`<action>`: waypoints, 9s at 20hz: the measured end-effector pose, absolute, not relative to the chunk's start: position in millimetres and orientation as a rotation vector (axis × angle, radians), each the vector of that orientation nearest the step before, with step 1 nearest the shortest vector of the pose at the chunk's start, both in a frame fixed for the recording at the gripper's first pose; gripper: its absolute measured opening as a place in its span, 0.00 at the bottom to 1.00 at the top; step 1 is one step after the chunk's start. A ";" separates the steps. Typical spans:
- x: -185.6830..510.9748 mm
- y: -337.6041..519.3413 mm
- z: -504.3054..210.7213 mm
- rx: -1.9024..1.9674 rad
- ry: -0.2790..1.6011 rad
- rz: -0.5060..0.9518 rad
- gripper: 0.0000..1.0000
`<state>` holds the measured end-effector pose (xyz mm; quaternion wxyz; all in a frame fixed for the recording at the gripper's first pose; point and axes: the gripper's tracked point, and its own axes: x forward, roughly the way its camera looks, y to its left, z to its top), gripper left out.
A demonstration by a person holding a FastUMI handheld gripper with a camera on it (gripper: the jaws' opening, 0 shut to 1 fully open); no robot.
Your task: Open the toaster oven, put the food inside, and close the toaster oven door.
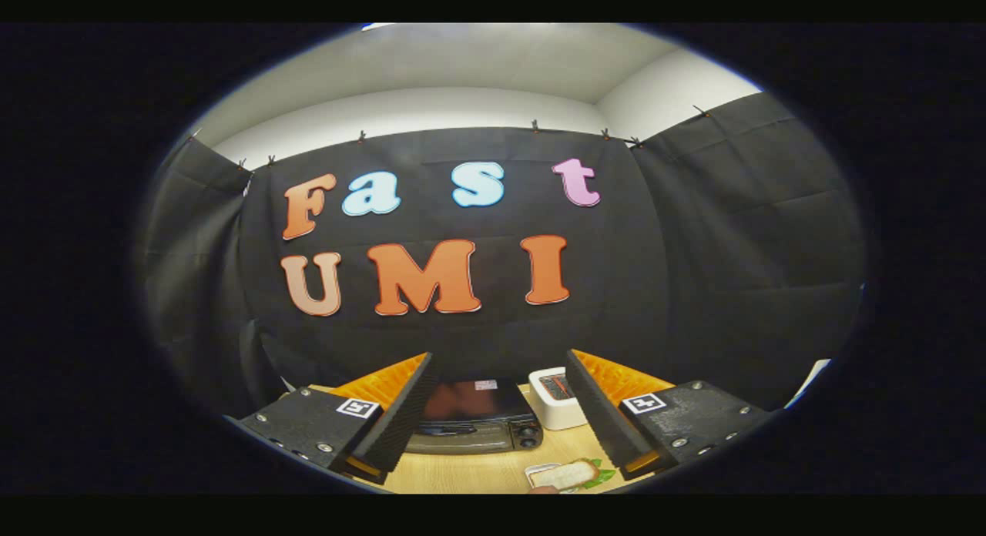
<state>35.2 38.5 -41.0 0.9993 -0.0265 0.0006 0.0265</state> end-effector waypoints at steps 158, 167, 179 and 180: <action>121.3 129.4 -405.0 0.949 0.604 -0.182 0.98; 27.9 109.3 -353.1 0.402 0.584 -0.002 0.98; -45.5 80.4 -441.6 -0.098 0.722 0.085 0.99; -45.2 78.7 -451.6 -0.114 0.734 0.089 0.99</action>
